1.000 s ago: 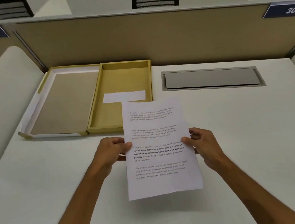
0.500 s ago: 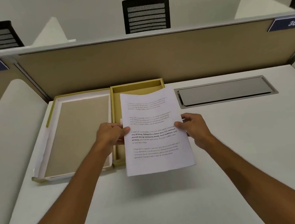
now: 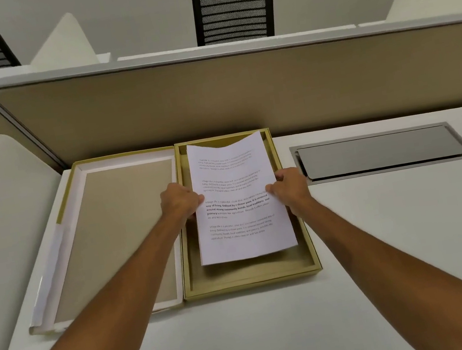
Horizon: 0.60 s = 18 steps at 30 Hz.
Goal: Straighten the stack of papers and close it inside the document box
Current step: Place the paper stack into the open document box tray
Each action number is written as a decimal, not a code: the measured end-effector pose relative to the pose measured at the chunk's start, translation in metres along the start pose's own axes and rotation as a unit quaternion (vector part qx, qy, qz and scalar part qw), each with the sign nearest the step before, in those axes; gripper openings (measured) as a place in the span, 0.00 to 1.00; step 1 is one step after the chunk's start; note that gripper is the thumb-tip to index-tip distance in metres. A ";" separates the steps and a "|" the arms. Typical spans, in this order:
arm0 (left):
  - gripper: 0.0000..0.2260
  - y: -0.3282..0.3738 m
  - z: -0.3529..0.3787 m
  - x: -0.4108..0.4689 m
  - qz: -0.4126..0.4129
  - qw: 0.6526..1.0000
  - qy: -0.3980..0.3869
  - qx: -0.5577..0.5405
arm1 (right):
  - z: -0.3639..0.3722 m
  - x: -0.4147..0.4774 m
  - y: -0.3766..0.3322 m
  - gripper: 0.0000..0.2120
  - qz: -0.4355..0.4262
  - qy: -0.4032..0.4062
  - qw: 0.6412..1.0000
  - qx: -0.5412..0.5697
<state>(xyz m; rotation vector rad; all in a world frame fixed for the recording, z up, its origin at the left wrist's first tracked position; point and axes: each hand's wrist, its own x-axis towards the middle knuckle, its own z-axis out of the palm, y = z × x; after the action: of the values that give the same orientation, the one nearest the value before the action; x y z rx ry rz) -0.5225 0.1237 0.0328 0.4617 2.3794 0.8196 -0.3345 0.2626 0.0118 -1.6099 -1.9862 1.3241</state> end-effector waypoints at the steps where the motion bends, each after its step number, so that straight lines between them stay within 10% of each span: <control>1: 0.10 -0.001 0.004 0.004 -0.001 1.000 0.002 0.018 | 0.003 0.003 0.002 0.08 0.000 0.001 1.000 -0.008; 18: 0.17 -0.016 0.027 0.020 0.005 0.983 0.018 0.182 | 0.017 0.006 0.006 0.12 -0.012 0.022 0.973 -0.228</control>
<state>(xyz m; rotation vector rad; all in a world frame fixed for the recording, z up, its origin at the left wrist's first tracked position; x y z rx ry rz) -0.5237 0.1335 -0.0026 0.6065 2.5698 0.3948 -0.3443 0.2601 -0.0042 -1.7701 -2.3972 0.8493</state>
